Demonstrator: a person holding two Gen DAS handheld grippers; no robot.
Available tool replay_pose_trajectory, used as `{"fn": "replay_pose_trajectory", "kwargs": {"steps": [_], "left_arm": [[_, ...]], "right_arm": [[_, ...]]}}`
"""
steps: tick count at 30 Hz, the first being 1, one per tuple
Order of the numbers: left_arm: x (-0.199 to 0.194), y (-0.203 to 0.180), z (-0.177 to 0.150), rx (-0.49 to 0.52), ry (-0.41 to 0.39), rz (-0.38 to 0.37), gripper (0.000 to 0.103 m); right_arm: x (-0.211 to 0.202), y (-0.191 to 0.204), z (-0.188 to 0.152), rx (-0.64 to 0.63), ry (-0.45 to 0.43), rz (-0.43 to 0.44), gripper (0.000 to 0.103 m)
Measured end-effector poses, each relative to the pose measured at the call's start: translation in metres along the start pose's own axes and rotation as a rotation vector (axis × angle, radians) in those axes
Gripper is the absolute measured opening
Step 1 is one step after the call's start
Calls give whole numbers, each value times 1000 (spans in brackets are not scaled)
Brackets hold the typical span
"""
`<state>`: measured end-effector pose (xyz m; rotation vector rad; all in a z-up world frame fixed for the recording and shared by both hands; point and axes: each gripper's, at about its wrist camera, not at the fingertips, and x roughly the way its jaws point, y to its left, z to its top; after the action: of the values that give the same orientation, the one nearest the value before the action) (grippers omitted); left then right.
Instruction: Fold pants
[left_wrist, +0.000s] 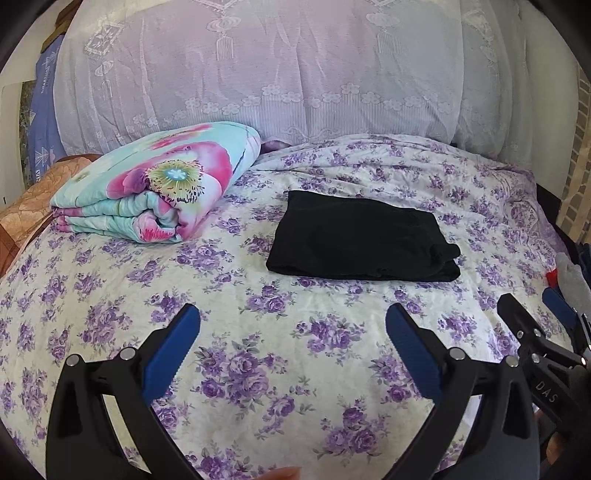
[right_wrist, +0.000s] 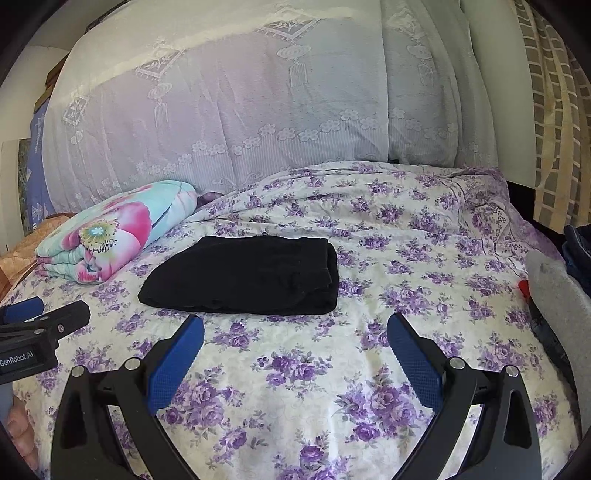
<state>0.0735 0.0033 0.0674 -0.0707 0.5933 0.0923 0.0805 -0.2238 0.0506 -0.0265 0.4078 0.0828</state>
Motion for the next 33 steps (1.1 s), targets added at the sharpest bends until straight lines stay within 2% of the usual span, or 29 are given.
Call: {"fn": "replay_pose_trajectory", "kwargs": {"steps": [3, 7, 16, 20, 30, 33], "left_arm": [[0, -5, -2, 20, 6, -15, 98], [-1, -10, -4, 48, -2, 16, 98], [-3, -15, -5, 62, 1, 1, 98], [-2, -16, -5, 59, 13, -19, 98], [-5, -14, -5, 44, -4, -7, 98], [-6, -12, -4, 21, 6, -32, 98]], "right_arm": [[1, 0, 0, 0, 2, 1, 99], [2, -1, -1, 6, 4, 3, 99], [2, -1, -1, 7, 5, 2, 99], [2, -1, -1, 7, 4, 1, 99], [2, -1, -1, 8, 5, 3, 99], [2, -2, -1, 9, 5, 3, 99]]}}
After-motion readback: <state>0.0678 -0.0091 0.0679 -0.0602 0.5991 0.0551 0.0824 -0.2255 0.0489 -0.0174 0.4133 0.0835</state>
